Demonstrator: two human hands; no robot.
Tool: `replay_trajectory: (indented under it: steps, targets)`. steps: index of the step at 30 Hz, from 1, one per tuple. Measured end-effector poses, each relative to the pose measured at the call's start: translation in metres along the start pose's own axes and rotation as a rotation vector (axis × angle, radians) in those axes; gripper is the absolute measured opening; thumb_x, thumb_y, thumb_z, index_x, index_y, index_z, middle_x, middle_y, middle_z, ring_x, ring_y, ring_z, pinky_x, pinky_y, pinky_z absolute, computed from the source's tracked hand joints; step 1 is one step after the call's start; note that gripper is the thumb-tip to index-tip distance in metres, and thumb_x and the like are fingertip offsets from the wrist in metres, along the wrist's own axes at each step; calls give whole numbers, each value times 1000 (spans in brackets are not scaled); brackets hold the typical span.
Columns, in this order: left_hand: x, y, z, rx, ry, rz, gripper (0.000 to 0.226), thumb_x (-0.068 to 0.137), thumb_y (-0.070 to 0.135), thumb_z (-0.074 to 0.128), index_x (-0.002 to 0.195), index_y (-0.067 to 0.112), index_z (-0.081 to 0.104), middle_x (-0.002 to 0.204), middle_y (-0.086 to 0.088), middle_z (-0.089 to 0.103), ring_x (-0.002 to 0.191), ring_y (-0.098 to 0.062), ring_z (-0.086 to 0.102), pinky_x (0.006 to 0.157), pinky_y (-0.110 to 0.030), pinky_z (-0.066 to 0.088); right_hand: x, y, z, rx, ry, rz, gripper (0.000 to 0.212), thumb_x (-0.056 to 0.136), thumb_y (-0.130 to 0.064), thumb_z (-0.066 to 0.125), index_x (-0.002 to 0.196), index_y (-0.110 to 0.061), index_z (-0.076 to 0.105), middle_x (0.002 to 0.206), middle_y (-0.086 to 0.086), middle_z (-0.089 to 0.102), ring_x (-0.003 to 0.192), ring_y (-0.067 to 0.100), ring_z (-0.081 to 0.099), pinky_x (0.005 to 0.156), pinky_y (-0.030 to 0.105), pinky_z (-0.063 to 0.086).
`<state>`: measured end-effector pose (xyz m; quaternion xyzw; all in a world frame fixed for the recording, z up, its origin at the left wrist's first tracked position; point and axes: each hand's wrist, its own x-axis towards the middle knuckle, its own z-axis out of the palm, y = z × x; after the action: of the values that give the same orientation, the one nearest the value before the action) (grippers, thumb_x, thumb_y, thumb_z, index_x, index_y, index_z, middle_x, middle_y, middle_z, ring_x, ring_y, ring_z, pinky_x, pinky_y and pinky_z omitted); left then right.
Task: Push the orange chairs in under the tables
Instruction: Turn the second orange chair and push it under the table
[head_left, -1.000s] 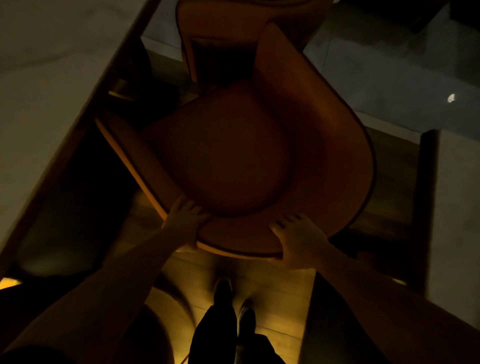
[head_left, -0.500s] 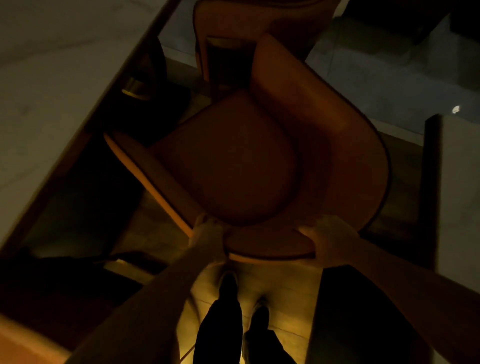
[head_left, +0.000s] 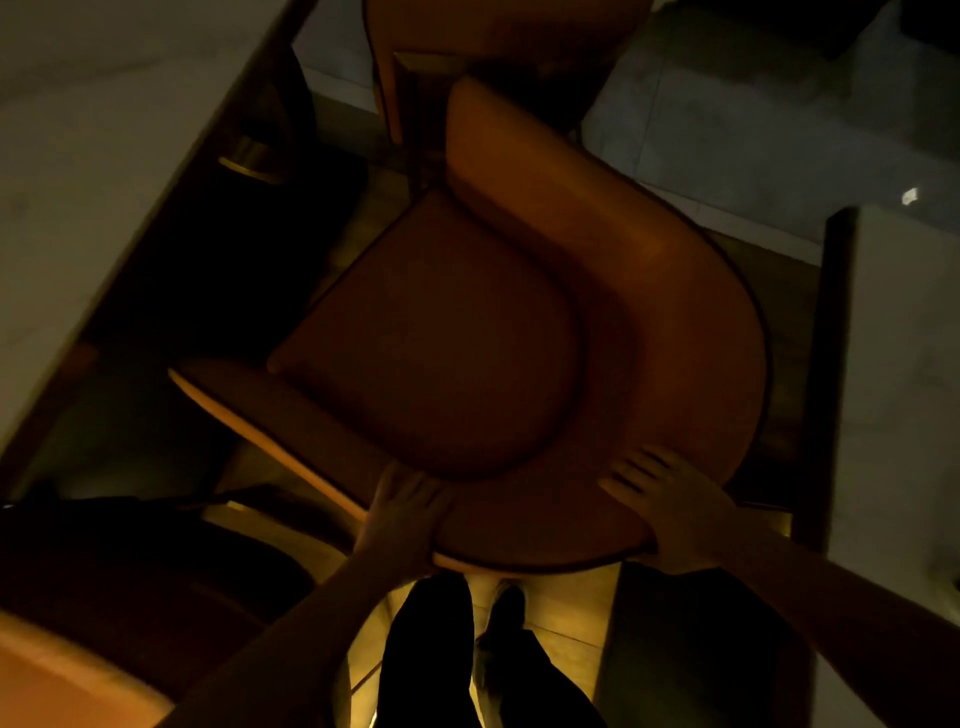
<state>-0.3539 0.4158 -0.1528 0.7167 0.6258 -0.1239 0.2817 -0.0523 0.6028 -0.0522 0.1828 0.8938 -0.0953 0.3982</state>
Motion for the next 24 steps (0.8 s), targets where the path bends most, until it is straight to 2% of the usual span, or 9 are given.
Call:
replay_trajectory:
  steps: [2, 3, 8, 10, 12, 16, 18, 21, 24]
  targets:
    - [0, -1, -2, 6, -63, -16, 114, 28, 66, 79, 130, 27, 49, 129, -4, 55, 125, -30, 46, 107, -68, 20, -1, 4, 5, 43, -8, 2, 94, 62, -80, 54, 131, -17, 55, 127, 14, 61, 116, 33, 57, 101, 53, 40]
    - [0, 1, -3, -1, -70, -29, 113, 26, 62, 81, 129, 29, 48, 128, -3, 56, 125, -30, 47, 108, -68, 16, -1, 6, 5, 37, -23, -14, 93, 62, -80, 54, 131, -17, 56, 126, 14, 62, 115, 33, 58, 101, 52, 40]
    - [2, 8, -10, -35, 26, -80, 94, 26, 46, 89, 115, 34, 63, 114, 0, 67, 114, -30, 59, 109, -70, 4, 8, 17, 4, 21, -62, -89, 96, 79, -73, 47, 152, -18, 18, 156, 16, 23, 143, 32, 19, 115, 46, 5]
    - [8, 10, -15, -54, 28, -85, 90, 24, 44, 90, 111, 34, 66, 110, 0, 69, 110, -31, 62, 108, -67, 5, 7, 24, -3, 23, -71, -129, 99, 70, -77, 54, 146, -17, 34, 147, 17, 41, 135, 34, 38, 111, 48, 22]
    - [20, 11, -18, -65, 0, -96, 89, 26, 45, 89, 111, 35, 66, 109, 2, 69, 109, -30, 62, 107, -66, 6, 11, 39, -4, 15, -29, -132, 98, 55, -84, 55, 129, -19, 57, 122, 10, 65, 111, 28, 62, 95, 44, 43]
    - [61, 23, -38, -52, 13, -123, 78, 54, 38, 77, 128, 36, 52, 127, 3, 56, 126, -27, 47, 107, -64, -10, 17, 93, -21, -33, 92, -124, 91, 62, -81, 50, 132, -24, 56, 128, 6, 62, 114, 27, 60, 98, 49, 42]
    - [87, 29, -50, -34, 21, -145, 76, 68, 38, 70, 137, 34, 38, 137, 1, 44, 133, -27, 32, 108, -65, -6, 23, 117, -31, -66, 125, -83, 88, 58, -84, 52, 127, -29, 60, 123, 0, 66, 110, 23, 63, 95, 49, 45]
    - [112, 33, -61, 8, -15, -148, 90, 66, 52, 75, 140, 29, 29, 138, -2, 38, 133, -28, 28, 108, -67, 2, 25, 135, -41, -112, 33, 17, 95, 62, -87, 46, 143, -39, 38, 146, -8, 44, 134, 20, 39, 112, 52, 20]
    - [112, 26, -62, 19, 29, -68, 102, 63, 61, 75, 144, 27, 23, 140, -2, 37, 133, -27, 29, 109, -66, 3, 25, 128, -36, -149, 54, 166, 98, 67, -76, 57, 150, -40, 19, 154, -6, 27, 142, 24, 18, 115, 52, 0]
